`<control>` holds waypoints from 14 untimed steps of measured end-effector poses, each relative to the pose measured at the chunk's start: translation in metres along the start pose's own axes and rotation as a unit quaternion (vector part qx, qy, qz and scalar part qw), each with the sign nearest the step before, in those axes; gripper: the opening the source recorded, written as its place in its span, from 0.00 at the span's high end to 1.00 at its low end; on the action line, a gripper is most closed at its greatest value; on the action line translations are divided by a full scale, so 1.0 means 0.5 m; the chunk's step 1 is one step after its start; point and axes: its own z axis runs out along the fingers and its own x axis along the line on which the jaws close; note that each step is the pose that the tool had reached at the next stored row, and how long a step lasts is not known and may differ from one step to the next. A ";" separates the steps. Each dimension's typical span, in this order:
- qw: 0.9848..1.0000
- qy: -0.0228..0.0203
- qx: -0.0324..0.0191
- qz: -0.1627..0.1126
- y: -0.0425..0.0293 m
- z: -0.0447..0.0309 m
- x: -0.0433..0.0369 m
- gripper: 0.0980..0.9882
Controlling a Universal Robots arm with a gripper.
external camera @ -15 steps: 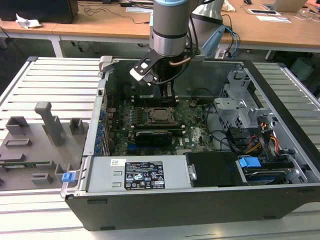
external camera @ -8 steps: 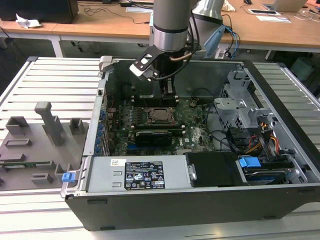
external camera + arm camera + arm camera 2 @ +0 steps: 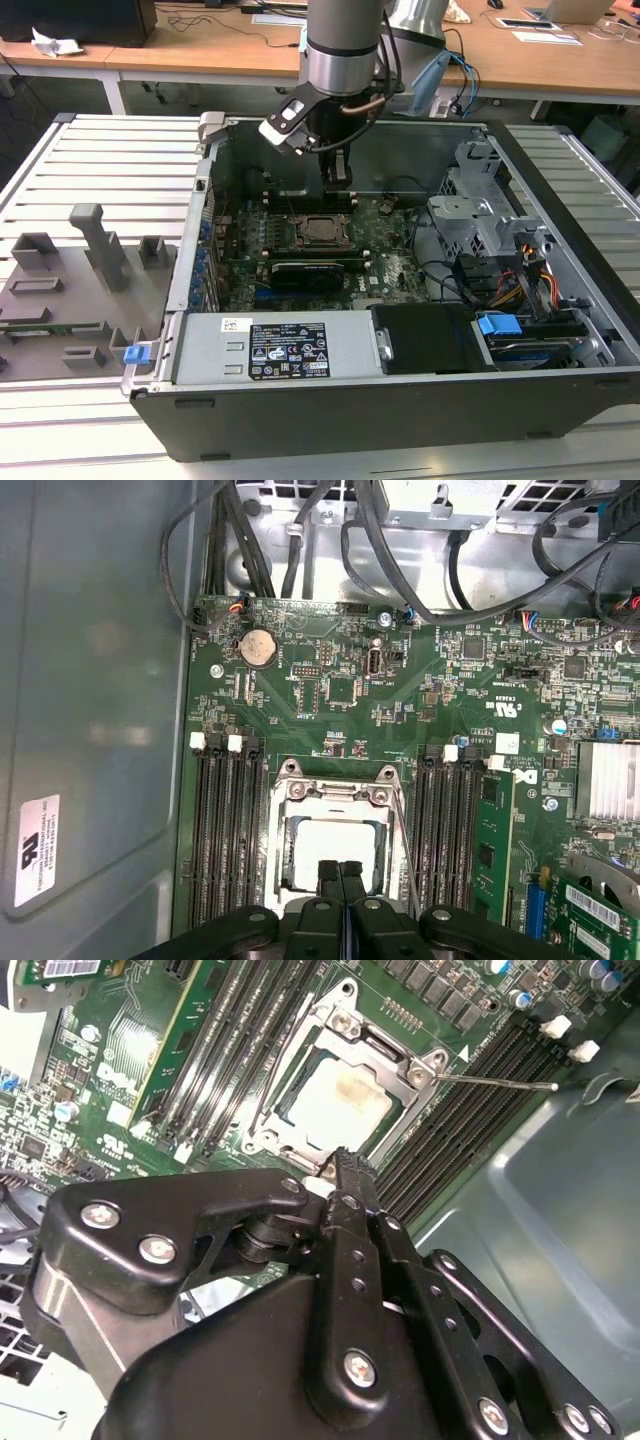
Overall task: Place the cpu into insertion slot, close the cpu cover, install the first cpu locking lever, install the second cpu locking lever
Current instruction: 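Install the first cpu locking lever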
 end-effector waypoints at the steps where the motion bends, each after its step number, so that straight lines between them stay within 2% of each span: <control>1: 1.000 0.000 0.000 0.000 0.000 -0.002 0.000 0.99; 9: 1.000 0.000 0.000 0.000 0.001 -0.018 0.000 0.99; 11: 1.000 0.000 0.000 0.000 0.001 -0.025 0.001 0.99; 14: 1.000 -0.001 0.000 0.000 0.001 -0.044 0.001 0.99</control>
